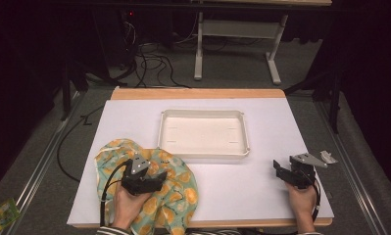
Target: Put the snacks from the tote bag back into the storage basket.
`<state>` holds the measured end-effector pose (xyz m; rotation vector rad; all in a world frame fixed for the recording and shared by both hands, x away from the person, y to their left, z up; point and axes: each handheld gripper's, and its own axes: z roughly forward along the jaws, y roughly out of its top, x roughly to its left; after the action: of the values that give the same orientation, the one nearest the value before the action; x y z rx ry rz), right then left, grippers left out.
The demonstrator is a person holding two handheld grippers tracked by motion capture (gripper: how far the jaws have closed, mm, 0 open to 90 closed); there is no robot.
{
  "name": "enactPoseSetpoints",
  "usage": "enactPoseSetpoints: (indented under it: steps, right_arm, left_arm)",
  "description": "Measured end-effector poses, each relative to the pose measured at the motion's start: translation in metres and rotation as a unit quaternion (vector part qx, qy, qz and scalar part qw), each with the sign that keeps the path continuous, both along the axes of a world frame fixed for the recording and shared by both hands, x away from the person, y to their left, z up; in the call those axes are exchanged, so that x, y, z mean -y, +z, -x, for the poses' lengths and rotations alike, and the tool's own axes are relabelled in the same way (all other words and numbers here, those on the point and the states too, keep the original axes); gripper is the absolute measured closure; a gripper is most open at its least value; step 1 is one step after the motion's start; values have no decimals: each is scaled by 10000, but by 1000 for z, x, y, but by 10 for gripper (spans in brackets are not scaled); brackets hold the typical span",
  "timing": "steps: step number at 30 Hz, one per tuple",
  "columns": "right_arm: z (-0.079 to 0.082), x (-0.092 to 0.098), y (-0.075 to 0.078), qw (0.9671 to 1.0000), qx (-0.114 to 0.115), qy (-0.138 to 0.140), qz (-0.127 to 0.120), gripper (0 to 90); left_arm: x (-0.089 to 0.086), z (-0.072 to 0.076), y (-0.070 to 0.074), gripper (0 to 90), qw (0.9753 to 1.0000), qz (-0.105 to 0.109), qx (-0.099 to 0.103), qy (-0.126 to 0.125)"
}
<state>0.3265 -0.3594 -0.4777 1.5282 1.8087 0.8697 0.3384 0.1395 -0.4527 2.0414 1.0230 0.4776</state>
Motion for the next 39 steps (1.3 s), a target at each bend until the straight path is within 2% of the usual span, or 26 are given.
enactPoseSetpoints:
  steps: [7,14,23,31,39]
  right_arm:
    - [0,0,0,10000,-25,22,46,333]
    - [-1,-1,0,10000,-35,5,38,328]
    - [-1,1,0,10000,-46,-9,-16,327]
    - [0,1,0,10000,-8,-11,-5,326]
    - [0,1,0,10000,16,4,-11,325]
  left_arm:
    - [2,-2,-2,194,10000,-66,-13,-26]
    - [4,0,-4,248,9999,-73,99,-48]
    - [4,2,-3,257,9998,-126,104,-71]
    - [3,5,3,258,10000,38,60,-67]
    - [8,10,9,258,9999,47,49,-139]
